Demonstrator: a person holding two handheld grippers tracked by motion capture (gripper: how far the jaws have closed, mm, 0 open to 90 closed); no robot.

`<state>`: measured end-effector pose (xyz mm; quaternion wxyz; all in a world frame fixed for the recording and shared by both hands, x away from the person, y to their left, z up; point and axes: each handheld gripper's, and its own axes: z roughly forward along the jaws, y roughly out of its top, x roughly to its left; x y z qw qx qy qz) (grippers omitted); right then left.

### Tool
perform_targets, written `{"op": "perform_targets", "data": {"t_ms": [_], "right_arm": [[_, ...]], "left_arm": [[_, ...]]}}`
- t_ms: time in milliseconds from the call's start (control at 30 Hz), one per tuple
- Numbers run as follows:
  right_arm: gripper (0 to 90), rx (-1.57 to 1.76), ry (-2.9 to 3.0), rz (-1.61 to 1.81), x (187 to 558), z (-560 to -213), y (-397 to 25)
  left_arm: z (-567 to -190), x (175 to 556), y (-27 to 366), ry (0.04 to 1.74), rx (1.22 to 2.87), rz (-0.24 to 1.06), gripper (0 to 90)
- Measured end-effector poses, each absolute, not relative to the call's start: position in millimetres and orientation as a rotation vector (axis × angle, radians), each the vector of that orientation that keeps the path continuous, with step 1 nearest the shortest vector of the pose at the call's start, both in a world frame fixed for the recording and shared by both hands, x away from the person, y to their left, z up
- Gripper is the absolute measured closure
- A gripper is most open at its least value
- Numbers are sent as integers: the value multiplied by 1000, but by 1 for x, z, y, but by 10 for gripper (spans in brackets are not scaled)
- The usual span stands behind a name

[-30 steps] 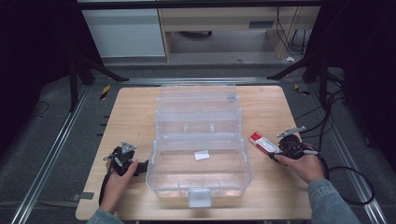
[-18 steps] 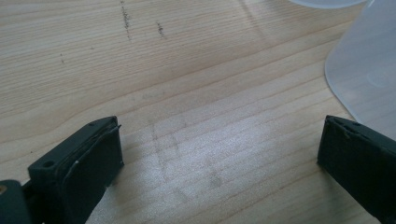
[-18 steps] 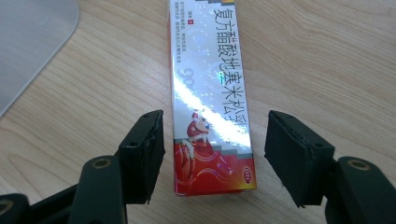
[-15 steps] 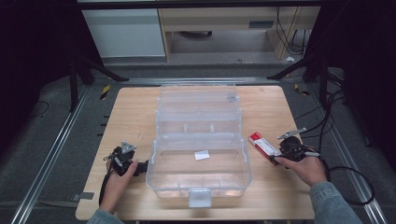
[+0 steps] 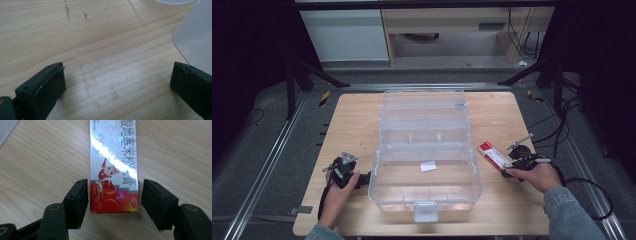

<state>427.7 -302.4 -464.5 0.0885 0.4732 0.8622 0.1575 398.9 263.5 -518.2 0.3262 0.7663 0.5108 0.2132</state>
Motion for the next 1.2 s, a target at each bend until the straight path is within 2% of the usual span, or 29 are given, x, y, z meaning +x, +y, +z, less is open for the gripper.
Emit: {"op": "perform_targets", "data": {"t_ms": [567,1033,1200], "right_arm": [[494,1353,2671,323,439,-463,-293],[515,1323,2671,358,436,-454,-298],[515,1286,2641,457,422,-436,-307]], "left_arm": [[-518,399,264,1334,2010,556,0],[-518,399,264,1331,2011,555,0],[-518,399,264,1330,2012,555,0]]}}
